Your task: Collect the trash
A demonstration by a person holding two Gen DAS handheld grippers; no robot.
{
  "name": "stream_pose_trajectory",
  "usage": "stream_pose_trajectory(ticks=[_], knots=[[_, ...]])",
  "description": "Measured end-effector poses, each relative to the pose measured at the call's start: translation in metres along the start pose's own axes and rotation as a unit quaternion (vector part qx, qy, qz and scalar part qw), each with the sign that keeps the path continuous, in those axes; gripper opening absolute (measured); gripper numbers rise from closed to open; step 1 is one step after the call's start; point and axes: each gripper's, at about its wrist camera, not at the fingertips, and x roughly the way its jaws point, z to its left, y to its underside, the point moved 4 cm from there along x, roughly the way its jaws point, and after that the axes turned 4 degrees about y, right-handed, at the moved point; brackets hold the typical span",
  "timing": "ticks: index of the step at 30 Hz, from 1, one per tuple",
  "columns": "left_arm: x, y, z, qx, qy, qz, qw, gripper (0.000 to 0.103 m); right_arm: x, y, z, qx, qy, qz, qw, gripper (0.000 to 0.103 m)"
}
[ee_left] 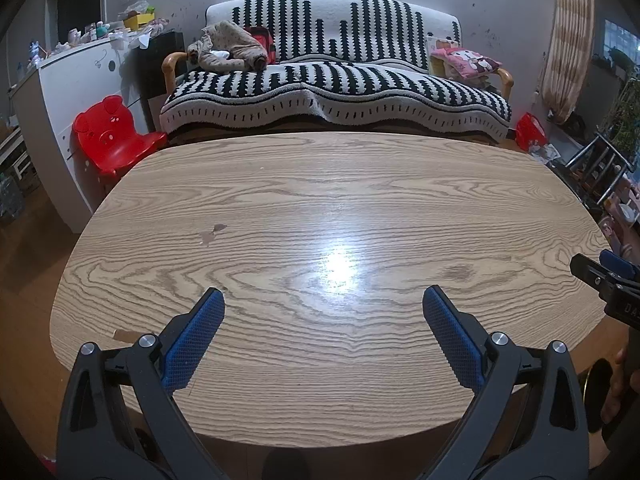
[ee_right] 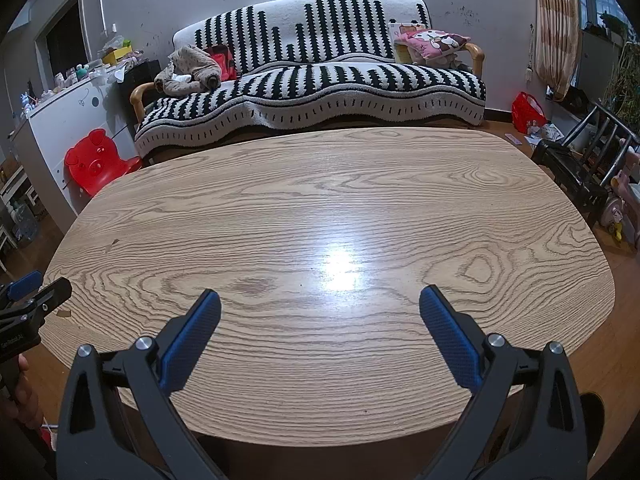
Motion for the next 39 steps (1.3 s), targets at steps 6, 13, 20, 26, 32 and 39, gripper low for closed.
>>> stream_pose_trajectory(ticks=[6,13,20,26,32,39], knots=[[0.000,0.000,0.000,0.000,0.001,0.000,1.0000,0.096,0.000,0.000,0.000,-0.001,0.000,0.000,1.000,0.096],[0.004,0.007,0.001,0.000,0.001,0.006,1.0000,0.096,0.000,0.000,-0.001,-0.001,0.001,-0.001,1.000,0.096],[0.002,0.007,0.001,0.003,-0.002,-0.001,1.0000,0.096,0.004,-0.001,0.003,0.004,0.003,0.003,1.000,0.096],[0.002,0.005,0.002,-0.001,-0.002,0.003,1.0000,0.096,0.005,-0.001,0.005,0.004,0.003,0.005,1.000,0.096],[0.000,0.004,-0.002,0.007,0.008,-0.002,0.9999,0.096,0.005,0.000,0.004,0.006,0.004,0.005,1.000,0.096],[0.000,0.003,0.002,0.001,0.000,0.000,1.0000,0.096,0.005,0.000,0.004,0.007,0.004,0.005,1.000,0.096]])
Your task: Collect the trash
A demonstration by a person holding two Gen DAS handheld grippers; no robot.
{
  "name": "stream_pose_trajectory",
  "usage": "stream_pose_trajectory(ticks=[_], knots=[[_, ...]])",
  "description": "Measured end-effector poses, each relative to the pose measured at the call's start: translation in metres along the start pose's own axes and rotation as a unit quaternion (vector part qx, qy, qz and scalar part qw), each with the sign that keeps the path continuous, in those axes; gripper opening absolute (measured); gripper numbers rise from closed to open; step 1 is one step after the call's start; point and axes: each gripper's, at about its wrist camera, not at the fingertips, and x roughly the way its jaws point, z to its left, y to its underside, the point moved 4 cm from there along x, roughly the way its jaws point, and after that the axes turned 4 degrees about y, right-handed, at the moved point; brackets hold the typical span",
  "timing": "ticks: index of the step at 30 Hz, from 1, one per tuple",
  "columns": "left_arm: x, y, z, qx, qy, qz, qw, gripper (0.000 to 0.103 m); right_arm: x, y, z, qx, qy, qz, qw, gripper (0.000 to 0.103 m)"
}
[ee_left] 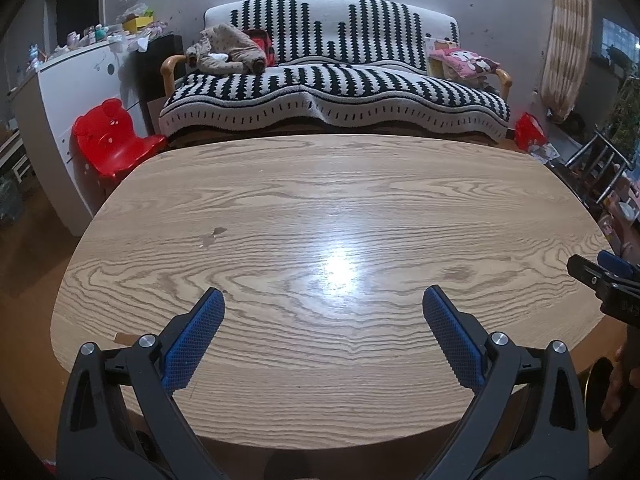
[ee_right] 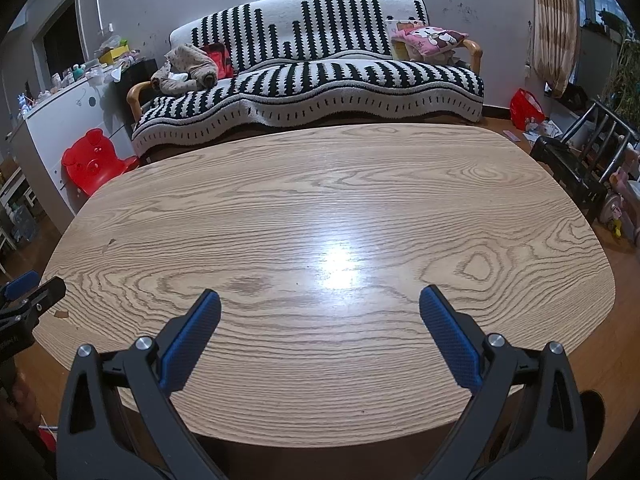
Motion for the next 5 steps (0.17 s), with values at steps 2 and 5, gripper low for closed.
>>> stream_pose_trajectory(ticks=[2,5], knots=[[-0.0003,-0.0008,0.0021,-0.006,-0.001,0.002,1.0000,0.096,0.0000,0.0000,-0.0005,0.000,-0.001,0.000,1.000,0.096],[0.0008,-0.0017,0.0035,-0.008,0.001,0.006,0.9999,0.096,0.0005,-0.0001,0.0005,-0.001,0.001,0.001,1.000,0.096]])
